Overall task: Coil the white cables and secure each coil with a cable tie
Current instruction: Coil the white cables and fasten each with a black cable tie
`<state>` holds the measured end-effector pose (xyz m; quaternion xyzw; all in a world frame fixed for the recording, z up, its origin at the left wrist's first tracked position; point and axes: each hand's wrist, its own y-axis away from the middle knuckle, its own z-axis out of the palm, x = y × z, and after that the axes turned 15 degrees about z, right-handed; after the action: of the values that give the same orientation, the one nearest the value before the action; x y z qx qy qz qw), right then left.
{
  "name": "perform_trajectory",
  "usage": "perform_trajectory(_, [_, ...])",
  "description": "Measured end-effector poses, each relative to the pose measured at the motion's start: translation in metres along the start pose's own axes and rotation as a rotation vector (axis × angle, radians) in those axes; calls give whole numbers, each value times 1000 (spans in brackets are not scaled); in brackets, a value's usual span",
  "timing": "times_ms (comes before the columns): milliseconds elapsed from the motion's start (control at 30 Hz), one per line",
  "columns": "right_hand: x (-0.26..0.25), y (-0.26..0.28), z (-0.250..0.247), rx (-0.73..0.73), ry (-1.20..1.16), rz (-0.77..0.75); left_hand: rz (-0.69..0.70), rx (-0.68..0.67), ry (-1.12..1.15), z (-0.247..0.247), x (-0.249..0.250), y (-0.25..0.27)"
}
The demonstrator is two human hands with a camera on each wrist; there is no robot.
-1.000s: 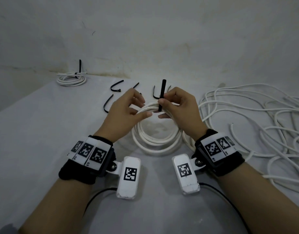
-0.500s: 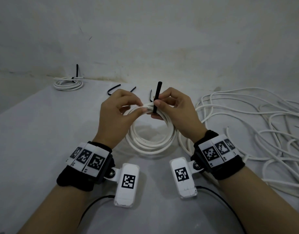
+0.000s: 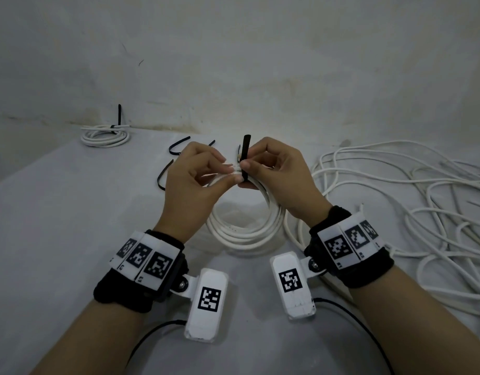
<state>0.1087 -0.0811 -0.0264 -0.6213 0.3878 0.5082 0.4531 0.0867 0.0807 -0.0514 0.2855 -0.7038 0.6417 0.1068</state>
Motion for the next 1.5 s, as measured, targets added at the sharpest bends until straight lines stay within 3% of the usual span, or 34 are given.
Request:
perform_trajectory(100, [-2,-1,0,45,-16,-16,-236,-18,104,1,5,-2])
perform_trajectory(233, [3,-3,0,69,-31,-8,-554,-272,169,-1,5,-4])
perform_trajectory(333, [5,-2,3,62,-47,46,-671,-163,299,1,6,-5])
perform_trajectory(433, [1,-1,-1,16,-58,208,-725,-65,393,2,6,-7])
perform_trajectory(600, [5,-3,-20,-233,-299,588,-772,-3,468,-1,3,-8])
perform_trajectory(933, [-1,-1,-19,-379,-533,783,-847,-28,763,-1,9,-10])
perform_trajectory(1133, [2,0,-22,-490,-620,786,-865,-32,878,-4,5,-8])
perform_trajectory(1300, [-4,5,-22,-622,-569,645,-851,-55,1050,-8,6,-11])
perform_trajectory(1500, [-13,8,-21,-385,-230,454,-836,-4,1097,-15,5,-13])
